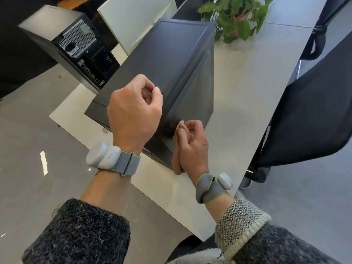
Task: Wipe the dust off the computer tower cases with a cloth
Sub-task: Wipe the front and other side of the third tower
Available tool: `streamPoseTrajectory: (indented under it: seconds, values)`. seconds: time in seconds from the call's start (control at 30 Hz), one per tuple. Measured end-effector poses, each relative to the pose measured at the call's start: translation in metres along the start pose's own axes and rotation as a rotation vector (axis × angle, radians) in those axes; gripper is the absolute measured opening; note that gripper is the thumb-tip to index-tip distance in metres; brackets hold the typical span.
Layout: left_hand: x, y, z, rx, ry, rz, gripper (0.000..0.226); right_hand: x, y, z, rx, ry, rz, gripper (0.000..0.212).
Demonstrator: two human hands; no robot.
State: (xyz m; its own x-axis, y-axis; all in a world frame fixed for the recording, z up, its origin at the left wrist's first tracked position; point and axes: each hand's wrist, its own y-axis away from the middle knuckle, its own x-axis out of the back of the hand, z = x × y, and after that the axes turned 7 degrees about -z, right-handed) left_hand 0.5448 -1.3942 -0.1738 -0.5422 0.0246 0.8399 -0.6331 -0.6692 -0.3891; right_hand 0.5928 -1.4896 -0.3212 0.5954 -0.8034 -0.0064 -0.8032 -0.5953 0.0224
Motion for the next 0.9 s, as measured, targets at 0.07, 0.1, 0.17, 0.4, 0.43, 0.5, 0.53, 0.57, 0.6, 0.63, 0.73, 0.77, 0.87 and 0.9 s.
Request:
streamPoseTrajectory:
  seconds: [0.07, 0.1, 0.17, 0.4, 0.43, 0.5, 0.53, 0.57, 0.6, 0.63, 0.73, 0.77, 0.87, 0.9]
  values:
    - [0.001, 0.0, 0.001, 0.009, -0.015, 0.007, 0.02, -0.003, 0.001, 0.017, -0.1, 0.024, -0.017, 0.006]
    - [0.0, 0.0, 0.001, 0.013, -0.025, 0.009, 0.02, 0.0, -0.003, 0.03, -0.207, 0.045, -0.051, 0.004]
    - [0.0, 0.001, 0.003, 0.015, -0.039, -0.001, 0.019, 0.011, -0.012, 0.042, -0.377, 0.097, -0.13, 0.005]
    - [0.001, -0.006, 0.009, 0.057, -0.108, -0.058, 0.018, 0.019, -0.022, -0.001, 0.018, -0.033, -0.118, 0.004]
    - [0.002, -0.007, 0.01, 0.058, -0.124, -0.075, 0.017, 0.019, -0.022, 0.007, -0.006, -0.019, -0.124, 0.003]
    - [0.003, -0.009, 0.013, 0.06, -0.154, -0.119, 0.015, 0.023, -0.025, 0.032, -0.162, 0.039, -0.173, 0.002]
    - [0.004, -0.011, 0.015, 0.064, -0.162, -0.146, 0.014, 0.027, -0.027, 0.041, -0.273, 0.078, -0.222, 0.001]
    - [0.006, -0.012, 0.014, 0.06, -0.173, -0.177, 0.013, 0.031, -0.028, 0.045, -0.367, 0.108, -0.26, 0.002]
    - [0.007, -0.015, 0.017, 0.057, -0.186, -0.199, 0.012, 0.036, -0.032, 0.044, -0.421, 0.111, -0.287, 0.004]
    - [0.007, -0.019, 0.019, 0.054, -0.197, -0.215, 0.012, 0.04, -0.036, 0.04, -0.416, 0.088, -0.285, 0.005]
    - [0.0, -0.036, 0.028, 0.055, -0.211, -0.207, 0.016, 0.041, -0.047, 0.005, -0.193, -0.024, -0.197, 0.004]
    - [-0.004, -0.043, 0.031, 0.063, -0.215, -0.199, 0.017, 0.039, -0.049, -0.002, -0.117, -0.051, -0.168, 0.004]
    - [-0.018, -0.063, 0.04, 0.105, -0.227, -0.16, 0.016, 0.036, -0.051, 0.003, -0.096, -0.117, -0.123, 0.005]
    - [-0.023, -0.068, 0.042, 0.121, -0.231, -0.143, 0.016, 0.035, -0.05, 0.009, -0.142, -0.115, -0.115, 0.006]
